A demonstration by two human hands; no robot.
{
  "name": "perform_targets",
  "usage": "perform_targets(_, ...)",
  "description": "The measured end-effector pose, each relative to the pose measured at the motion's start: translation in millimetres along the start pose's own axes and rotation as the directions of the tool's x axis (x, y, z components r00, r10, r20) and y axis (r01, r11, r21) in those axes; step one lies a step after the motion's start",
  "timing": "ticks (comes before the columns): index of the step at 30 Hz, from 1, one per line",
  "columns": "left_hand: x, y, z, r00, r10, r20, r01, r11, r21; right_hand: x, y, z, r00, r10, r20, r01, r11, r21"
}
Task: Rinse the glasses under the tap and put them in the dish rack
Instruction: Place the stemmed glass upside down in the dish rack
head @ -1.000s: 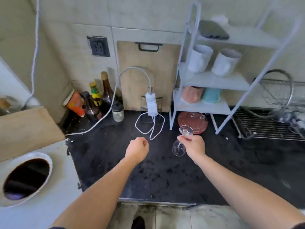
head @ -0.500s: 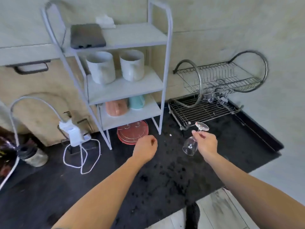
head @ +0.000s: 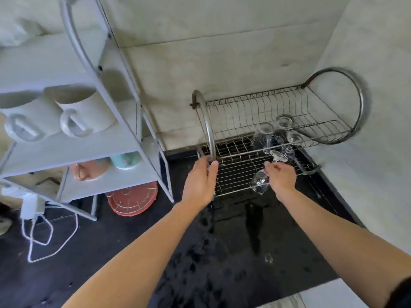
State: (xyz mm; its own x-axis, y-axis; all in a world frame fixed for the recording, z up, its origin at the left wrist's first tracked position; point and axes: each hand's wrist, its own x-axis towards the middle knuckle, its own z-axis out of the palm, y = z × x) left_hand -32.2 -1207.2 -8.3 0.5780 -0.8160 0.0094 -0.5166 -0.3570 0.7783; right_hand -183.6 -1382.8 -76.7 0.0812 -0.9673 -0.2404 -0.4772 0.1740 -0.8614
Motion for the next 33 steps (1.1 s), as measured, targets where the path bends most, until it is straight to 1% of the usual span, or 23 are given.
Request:
perform_targets(4,9.4,-4.9,12.9,0.998,0.026,-0.052,-0.021,0.996,0.091,43.7,-5.2,14.7,0.999,-0.023,0.042,0.025,0.999,-0.040)
perform_targets(7,12.2,-11.5,15.8,0.994,0.069,-0.079,-0.058,0.989,0.139,67.3,-13.8,29.6,0.988,-0.072,0.138,0.088,0.990,-0.114)
perform_targets(8,12.5,-12.9,16.6,0.993,0.080,-0.086,-0.067,0.987,0.144,74.7,-17.2,37.2,0.976,-0.121,0.182,0.142,0.984,-0.104)
perform_targets(9,13.1,-13.8,17.4,0.992,0.085,-0.093,-0.071,0.987,0.146,83.0,-19.6,46.5,0.957,-0.204,0.204,0.226,0.970,-0.091)
perform_targets(10,13.2,-14.6,18.1,0.991,0.087,-0.100,-0.072,0.987,0.144,89.4,-22.6,55.2,0.935,-0.293,0.201,0.317,0.944,-0.094)
perform_targets(13,12.6,-15.2,19.8,0.988,0.095,-0.122,-0.079,0.989,0.124,103.5,-22.5,80.5,0.877,-0.457,0.149,0.475,0.872,-0.119)
perform_targets(15,13.2,-15.1,21.2,0.987,0.094,-0.133,-0.078,0.990,0.115,110.1,-19.1,91.4,0.842,-0.534,0.079,0.540,0.836,-0.101)
perform_targets(16,13.5,-15.4,22.1,0.986,0.092,-0.139,-0.077,0.991,0.113,112.2,-19.1,93.5,0.847,-0.526,0.071,0.531,0.844,-0.073)
perform_targets(19,14.2,-16.9,24.7,0.982,0.093,-0.164,-0.072,0.989,0.130,121.5,-15.4,101.6,0.891,-0.441,0.106,0.441,0.897,0.028)
perform_targets(20,14.3,-17.1,25.5,0.981,0.091,-0.171,-0.068,0.988,0.136,124.0,-14.1,103.5,0.905,-0.408,0.123,0.406,0.913,0.038)
perform_targets(21,14.1,-16.8,26.2,0.980,0.089,-0.176,-0.066,0.989,0.135,124.5,-14.3,104.4,0.906,-0.402,0.134,0.402,0.915,0.030)
perform_targets(23,13.4,-16.2,27.6,0.979,0.092,-0.184,-0.070,0.990,0.121,125.1,-12.8,103.5,0.895,-0.417,0.158,0.424,0.906,-0.012)
perform_targets(26,12.4,-16.7,27.3,0.980,0.103,-0.171,-0.083,0.989,0.120,122.2,-9.9,95.0,0.875,-0.430,0.223,0.466,0.874,-0.138)
perform_targets(30,9.2,-16.3,22.1,0.986,0.107,-0.131,-0.087,0.985,0.146,110.0,-5.4,77.4,0.911,-0.329,0.247,0.391,0.881,-0.267)
perform_targets(33,-1.4,-21.1,13.7,0.988,0.087,-0.127,-0.068,0.987,0.147,77.6,-3.2,62.3,0.921,-0.290,0.259,0.364,0.877,-0.314)
